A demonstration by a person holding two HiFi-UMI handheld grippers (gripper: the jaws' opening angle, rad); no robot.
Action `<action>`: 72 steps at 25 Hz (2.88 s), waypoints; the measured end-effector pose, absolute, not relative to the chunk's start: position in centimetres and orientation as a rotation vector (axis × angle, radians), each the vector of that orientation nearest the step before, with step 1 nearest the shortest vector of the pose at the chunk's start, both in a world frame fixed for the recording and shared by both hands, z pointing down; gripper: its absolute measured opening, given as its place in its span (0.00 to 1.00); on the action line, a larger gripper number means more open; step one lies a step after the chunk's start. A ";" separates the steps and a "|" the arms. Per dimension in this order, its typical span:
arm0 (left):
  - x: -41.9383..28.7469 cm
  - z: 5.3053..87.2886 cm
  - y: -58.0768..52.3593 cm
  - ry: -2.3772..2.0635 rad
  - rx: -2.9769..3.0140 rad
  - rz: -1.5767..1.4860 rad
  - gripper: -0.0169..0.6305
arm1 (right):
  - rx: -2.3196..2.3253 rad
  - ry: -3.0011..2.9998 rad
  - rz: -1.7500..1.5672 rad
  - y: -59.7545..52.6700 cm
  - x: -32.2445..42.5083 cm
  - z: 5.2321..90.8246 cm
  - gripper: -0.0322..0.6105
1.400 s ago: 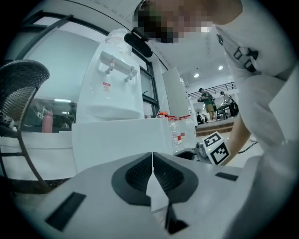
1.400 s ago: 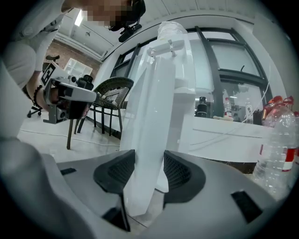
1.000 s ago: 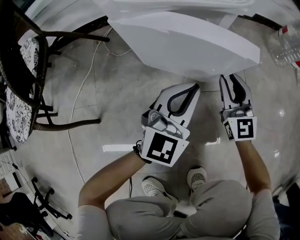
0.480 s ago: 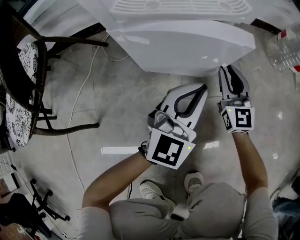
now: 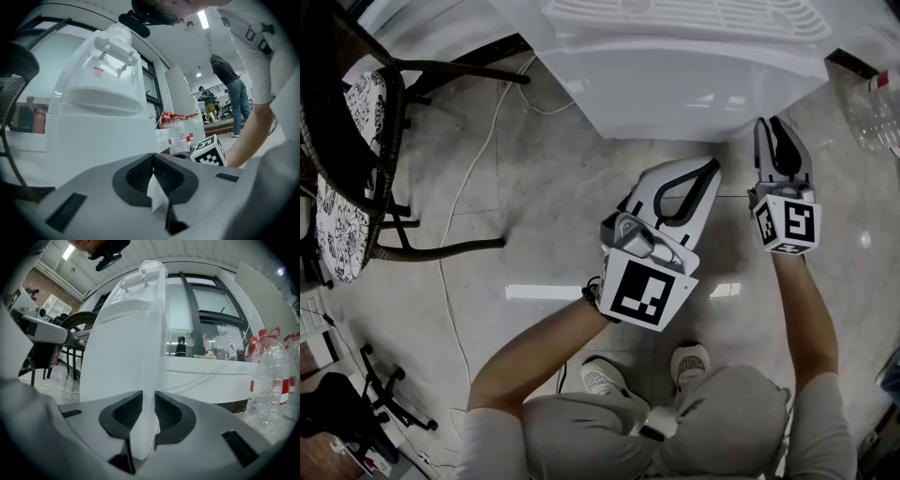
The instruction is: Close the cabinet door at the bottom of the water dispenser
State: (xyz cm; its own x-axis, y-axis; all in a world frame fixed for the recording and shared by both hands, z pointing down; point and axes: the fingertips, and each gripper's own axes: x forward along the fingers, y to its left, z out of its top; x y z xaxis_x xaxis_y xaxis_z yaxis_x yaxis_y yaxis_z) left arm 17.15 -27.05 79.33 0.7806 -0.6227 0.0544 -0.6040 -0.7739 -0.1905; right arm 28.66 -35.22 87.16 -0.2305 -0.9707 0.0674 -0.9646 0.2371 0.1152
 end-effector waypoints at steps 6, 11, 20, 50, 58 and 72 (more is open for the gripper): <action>16.9 79.0 -26.7 0.957 -2.790 -0.180 0.04 | 1.870 -2.367 -0.076 -36.3 28.9 87.1 0.19; 16.3 79.4 -26.3 0.963 -2.785 -0.198 0.04 | 1.881 -2.355 -0.064 -37.0 29.1 87.2 0.19; 15.2 78.5 -26.1 0.981 -2.772 -0.184 0.04 | 1.888 -2.360 -0.087 -36.9 28.9 86.6 0.13; 0.4 63.0 -22.0 1.385 -2.667 -0.161 0.04 | 1.897 -2.499 0.024 -22.8 27.7 65.4 0.08; -0.7 45.0 -18.3 1.476 -2.632 -0.154 0.04 | 1.926 -2.492 0.076 -18.5 28.1 45.9 0.08; -1.7 11.8 -10.1 1.597 -2.684 -0.164 0.04 | 1.898 -2.422 0.248 -8.6 27.9 12.3 0.08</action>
State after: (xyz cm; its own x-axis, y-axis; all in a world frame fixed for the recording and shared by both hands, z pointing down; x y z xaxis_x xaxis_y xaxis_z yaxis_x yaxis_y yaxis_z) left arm -1.68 -10.13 11.84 0.4730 -0.8771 0.0829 -0.8757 -0.4784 -0.0658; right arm 27.86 -8.55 12.27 -0.2431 -0.9596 0.1417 -0.9684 0.2317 -0.0923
